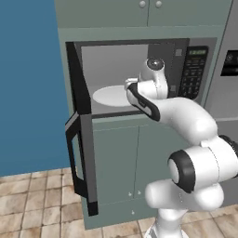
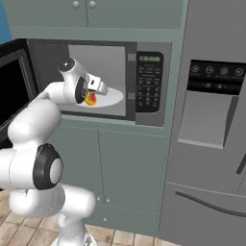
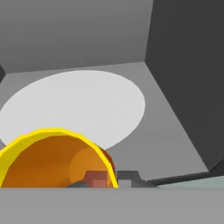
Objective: Place the microwavable item in the microwave. Then, close the microwave door and press the start button.
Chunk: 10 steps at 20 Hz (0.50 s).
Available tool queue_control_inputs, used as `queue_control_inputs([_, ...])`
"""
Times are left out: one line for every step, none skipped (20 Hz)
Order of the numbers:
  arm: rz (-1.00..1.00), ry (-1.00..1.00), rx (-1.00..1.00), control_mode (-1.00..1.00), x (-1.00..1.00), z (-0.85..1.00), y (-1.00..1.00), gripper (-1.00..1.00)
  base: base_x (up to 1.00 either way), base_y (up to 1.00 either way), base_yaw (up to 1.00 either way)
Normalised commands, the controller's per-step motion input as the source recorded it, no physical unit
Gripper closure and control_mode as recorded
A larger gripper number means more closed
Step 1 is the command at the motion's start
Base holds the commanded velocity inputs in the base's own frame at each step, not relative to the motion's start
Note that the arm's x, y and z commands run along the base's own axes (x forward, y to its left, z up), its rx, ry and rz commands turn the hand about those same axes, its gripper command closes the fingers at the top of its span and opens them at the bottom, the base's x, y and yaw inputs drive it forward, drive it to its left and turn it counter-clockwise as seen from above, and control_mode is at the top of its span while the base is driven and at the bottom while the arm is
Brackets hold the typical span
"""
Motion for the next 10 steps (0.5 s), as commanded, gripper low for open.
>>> queue_control_inputs([0.0,0.02,0.0,-1.0,0.64,-0.29,0.0,1.0,0.0,0.0,0.0])
queue_control_inputs([0.0,0.03,0.0,-1.0,0.62,-0.35,0.06,1.0,0.0,0.0,0.0])
queue_control_inputs([0.0,0.05,0.0,-1.0,0.62,-0.38,0.09,1.0,0.0,0.0,0.0])
queue_control_inputs([0.0,0.07,0.0,-1.0,0.61,-0.38,0.06,1.0,0.0,0.0,0.0])
queue_control_inputs([0.0,0.07,0.0,-1.0,0.63,-0.36,0.04,1.0,0.0,0.0,0.0])
queue_control_inputs([0.0,0.08,0.0,-1.0,0.63,-0.36,0.08,1.0,0.0,0.0,0.0])
queue_control_inputs([0.0,0.07,0.0,-1.0,0.62,-0.33,0.07,1.0,0.0,0.0,0.0])
queue_control_inputs([0.0,0.08,0.0,-1.0,0.61,-0.32,0.07,1.0,0.0,0.0,0.0])
queue_control_inputs([0.0,0.08,0.0,-1.0,0.6,-0.34,0.05,1.0,0.0,0.0,0.0])
queue_control_inputs([0.0,0.07,0.0,-1.0,0.61,-0.36,0.04,1.0,0.0,0.0,0.0])
